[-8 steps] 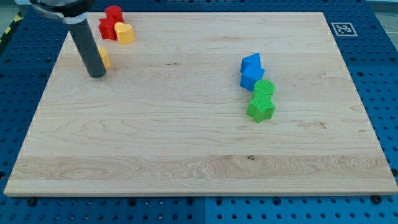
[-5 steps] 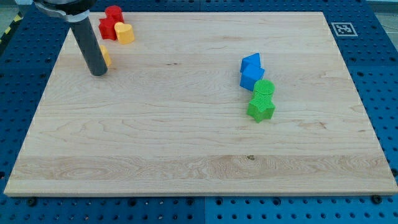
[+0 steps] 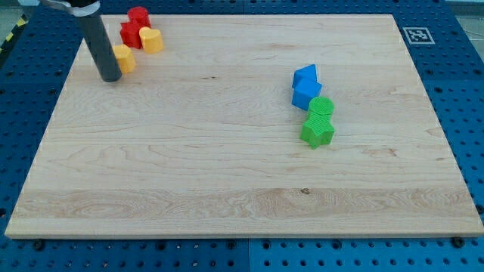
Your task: Move green star diagonally to the blue triangle
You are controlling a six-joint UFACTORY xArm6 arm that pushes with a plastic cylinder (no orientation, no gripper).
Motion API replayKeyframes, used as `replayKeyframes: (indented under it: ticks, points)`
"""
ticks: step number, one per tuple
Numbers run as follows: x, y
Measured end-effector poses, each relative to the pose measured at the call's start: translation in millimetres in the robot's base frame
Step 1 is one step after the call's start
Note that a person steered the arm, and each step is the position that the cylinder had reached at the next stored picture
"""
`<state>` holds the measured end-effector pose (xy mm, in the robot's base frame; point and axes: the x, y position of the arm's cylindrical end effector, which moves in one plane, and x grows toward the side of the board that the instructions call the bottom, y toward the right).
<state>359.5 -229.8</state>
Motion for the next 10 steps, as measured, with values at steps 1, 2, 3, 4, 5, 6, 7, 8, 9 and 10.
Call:
replayKeyframes:
  ticks: [1,2,3,4,5,6,7,8,9,10]
  points:
    - [-10.2,1.6]
    - [-12.4,7.3]
    - [-21.4,12.6]
    - [-30.5,17.9]
    - [-30.5,17.9]
    - [-30.5,21.7]
    - [-30.5,22.4]
    - [-30.2,22.4]
    - [-19.6,22.4]
    - [-10.4,22.4]
